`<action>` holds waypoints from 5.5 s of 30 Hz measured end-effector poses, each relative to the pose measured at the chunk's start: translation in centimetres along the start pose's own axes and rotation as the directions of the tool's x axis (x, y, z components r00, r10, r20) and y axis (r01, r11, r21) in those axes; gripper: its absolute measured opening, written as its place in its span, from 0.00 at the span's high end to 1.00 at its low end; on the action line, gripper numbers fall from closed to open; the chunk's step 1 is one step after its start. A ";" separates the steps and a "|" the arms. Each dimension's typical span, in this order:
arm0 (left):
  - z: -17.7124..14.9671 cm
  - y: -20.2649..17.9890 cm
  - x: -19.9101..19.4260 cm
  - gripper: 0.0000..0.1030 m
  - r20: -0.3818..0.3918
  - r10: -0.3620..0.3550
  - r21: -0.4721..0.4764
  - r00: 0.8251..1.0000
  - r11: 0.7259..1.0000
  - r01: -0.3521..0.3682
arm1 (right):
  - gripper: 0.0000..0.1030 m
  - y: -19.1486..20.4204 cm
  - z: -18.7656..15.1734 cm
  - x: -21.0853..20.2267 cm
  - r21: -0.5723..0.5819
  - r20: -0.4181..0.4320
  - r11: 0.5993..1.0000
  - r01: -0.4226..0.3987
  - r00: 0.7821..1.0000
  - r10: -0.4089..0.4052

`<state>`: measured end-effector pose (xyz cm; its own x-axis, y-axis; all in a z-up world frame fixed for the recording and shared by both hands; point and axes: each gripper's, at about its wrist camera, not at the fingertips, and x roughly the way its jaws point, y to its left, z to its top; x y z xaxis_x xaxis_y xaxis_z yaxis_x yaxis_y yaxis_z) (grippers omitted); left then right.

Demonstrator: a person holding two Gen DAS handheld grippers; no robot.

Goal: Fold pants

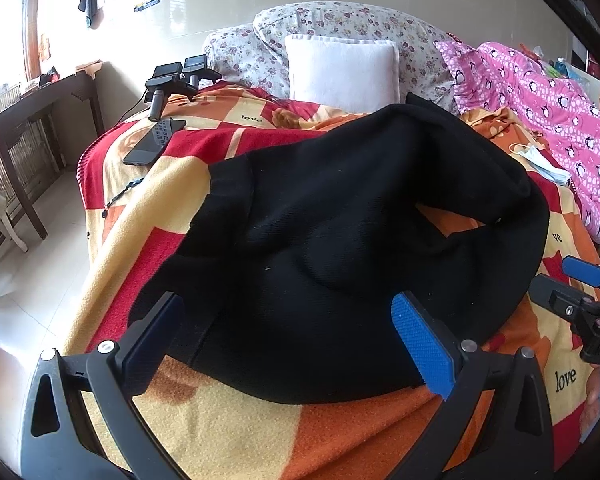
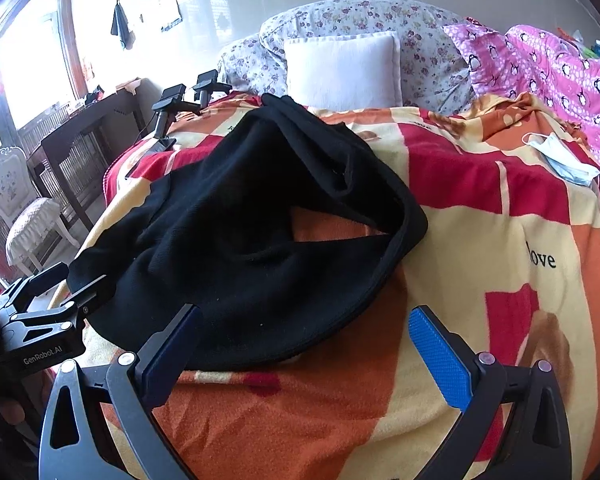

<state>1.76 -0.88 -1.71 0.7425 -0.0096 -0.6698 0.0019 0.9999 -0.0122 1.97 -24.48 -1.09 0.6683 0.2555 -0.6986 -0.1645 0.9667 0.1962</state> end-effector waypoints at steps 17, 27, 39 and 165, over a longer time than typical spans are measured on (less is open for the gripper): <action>0.0 -0.4 0.3 0.00 -0.013 -0.005 0.007 1.000 1.000 0.005 | 0.01 -0.5 -0.3 0.6 0.016 -0.026 1.000 0.007 1.000 -0.007; 0.0 -0.8 0.7 0.00 -0.023 -0.012 0.009 1.000 1.000 0.013 | 0.00 -0.4 -0.1 1.0 0.017 -0.036 1.000 0.004 0.999 -0.003; -0.1 0.7 0.7 0.00 -0.032 -0.002 -0.018 0.999 1.000 0.002 | 0.04 -3.0 1.0 0.1 0.072 0.011 0.997 -0.027 1.000 0.026; 1.9 8.2 -4.1 0.32 -0.052 0.085 -0.099 0.995 0.991 -0.090 | 0.42 0.0 4.1 2.1 -0.026 0.057 0.994 -0.111 0.992 0.112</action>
<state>0.05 7.42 2.36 0.7039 0.0747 -0.7064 -0.1312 0.9910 -0.0259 6.35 -24.04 0.22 0.6863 0.3608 -0.6316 -0.2565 0.9326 0.2540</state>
